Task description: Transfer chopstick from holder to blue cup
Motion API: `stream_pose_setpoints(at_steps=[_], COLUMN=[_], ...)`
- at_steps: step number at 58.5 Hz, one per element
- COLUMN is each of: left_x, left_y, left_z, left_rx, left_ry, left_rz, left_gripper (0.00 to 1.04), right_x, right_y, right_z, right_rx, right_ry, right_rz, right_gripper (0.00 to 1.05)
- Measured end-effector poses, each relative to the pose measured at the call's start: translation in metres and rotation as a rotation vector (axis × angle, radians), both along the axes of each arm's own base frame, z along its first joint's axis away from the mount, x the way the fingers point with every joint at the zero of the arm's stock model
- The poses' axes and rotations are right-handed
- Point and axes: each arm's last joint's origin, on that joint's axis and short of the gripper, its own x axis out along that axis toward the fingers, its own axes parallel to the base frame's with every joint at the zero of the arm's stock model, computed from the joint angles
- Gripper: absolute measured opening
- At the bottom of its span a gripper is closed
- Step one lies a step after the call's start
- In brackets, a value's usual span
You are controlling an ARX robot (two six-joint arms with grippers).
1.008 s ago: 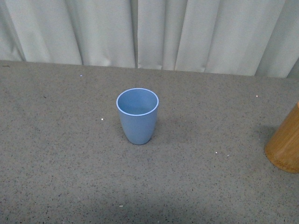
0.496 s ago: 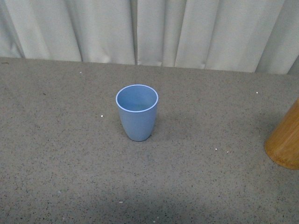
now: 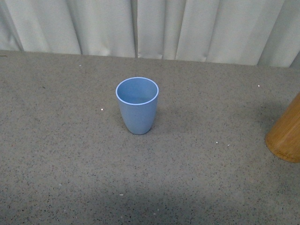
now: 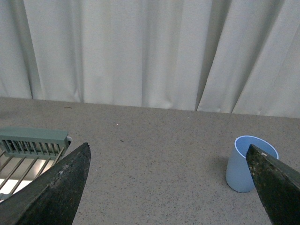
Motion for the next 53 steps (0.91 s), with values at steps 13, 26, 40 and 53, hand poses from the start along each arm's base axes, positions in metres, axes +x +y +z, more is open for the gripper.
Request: stream_pose_setpoints(at_steps=[13, 26, 40, 53], left_x=[0.0, 0.0, 0.0, 0.0], left_y=[0.0, 0.0, 0.0, 0.0], left_z=[0.0, 0.0, 0.0, 0.0], left_rx=[0.0, 0.0, 0.0, 0.0], left_ry=[0.0, 0.0, 0.0, 0.0], left_rz=[0.0, 0.0, 0.0, 0.0], left_gripper=[0.98, 0.98, 0.98, 0.98], right_x=[0.012, 0.021, 0.024, 0.024], right_y=[-0.001, -0.001, 0.0, 0.003], right_z=[-0.004, -0.006, -0.007, -0.011], right_rx=[-0.009, -0.014, -0.015, -0.017], right_ry=[-0.003, 0.0, 0.01, 0.024], right_rz=[-0.035, -0.048, -0.062, -0.057], right_gripper=[0.95, 0.95, 0.89, 0.43])
